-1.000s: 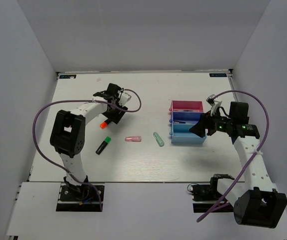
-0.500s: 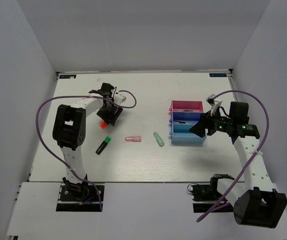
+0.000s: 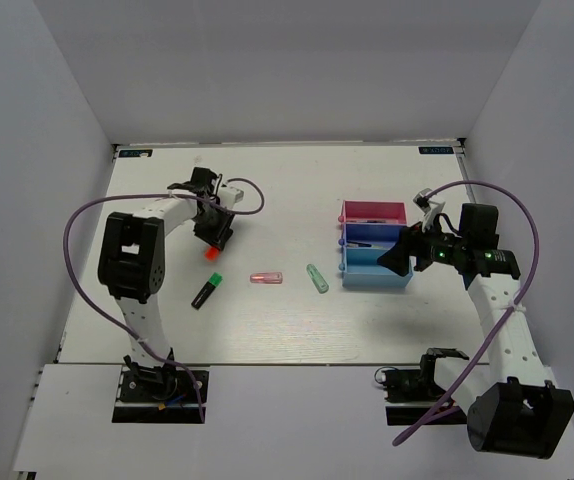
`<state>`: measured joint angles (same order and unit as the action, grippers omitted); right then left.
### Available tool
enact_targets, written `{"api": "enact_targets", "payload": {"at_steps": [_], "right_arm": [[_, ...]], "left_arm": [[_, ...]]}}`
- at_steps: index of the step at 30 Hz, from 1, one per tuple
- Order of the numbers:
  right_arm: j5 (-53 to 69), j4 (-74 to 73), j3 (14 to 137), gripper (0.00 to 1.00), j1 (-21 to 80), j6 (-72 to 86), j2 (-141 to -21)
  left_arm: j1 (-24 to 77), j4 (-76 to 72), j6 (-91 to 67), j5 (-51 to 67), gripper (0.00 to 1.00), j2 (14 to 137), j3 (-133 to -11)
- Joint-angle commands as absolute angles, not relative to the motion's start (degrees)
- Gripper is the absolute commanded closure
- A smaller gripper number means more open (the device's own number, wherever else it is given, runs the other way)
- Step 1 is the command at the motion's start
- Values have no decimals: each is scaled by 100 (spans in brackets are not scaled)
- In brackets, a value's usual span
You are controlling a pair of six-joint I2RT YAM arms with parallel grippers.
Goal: Sort the stationery into containers
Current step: Pick up the pen from the center of the board, then place the pen in the storage box.
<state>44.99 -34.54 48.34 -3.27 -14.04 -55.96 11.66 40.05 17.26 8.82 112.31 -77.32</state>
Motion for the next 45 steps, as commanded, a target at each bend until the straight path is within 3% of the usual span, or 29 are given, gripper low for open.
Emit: {"api": "enact_targets", "payload": {"at_steps": [1,3,5,6,7,8,18,22,28,35,40,43,45], "right_arm": [[4614,-3296,4887,20,-343,-1494,-5493],[4745,-3349,4869,13,-334,-1730,-5484],[4772,-3427,4825,22,-334,-1854,-5467],[4842,-3428,4834,61,-343,-1941,-5467],[4851,-3463,4843,93,-343,-1968,-5475],[4939,-3498,4843,100,-343,-2056,-5502],[4878,-3252,4641,100,-360,-2171,-5107],[4922,-3226,4605,100,-369,-2162,-5036],[4948,-3243,4605,100,-387,-2188,-5001],[5036,-3261,4597,100,-387,-2223,-4948],[5045,-3278,4588,100,-396,-2250,-4922],[5045,-3305,4606,100,-404,-2259,-4913],[5054,-3322,4623,100,-430,-2268,-4904]], "left_arm": [[1502,3719,1459,1695,88,10584,-7532],[1985,3578,1485,1967,90,10328,-7654],[2536,3244,1512,2239,91,10056,-7716],[2671,3139,1538,2267,91,10002,-7760],[2820,2790,1555,2294,91,9958,-7796],[3265,2690,1634,2390,91,9932,-7839],[4771,1802,1757,2462,96,11134,-9201],[4974,1477,1942,2321,100,11522,-9571],[5071,1494,2013,2040,100,12365,-10712],[5071,1239,1986,1828,100,12805,-11196],[5071,1309,2030,1714,93,13043,-11250],[5071,1318,1960,1679,81,13078,-11250],[5071,1345,1934,1652,68,13104,-11232]]}}
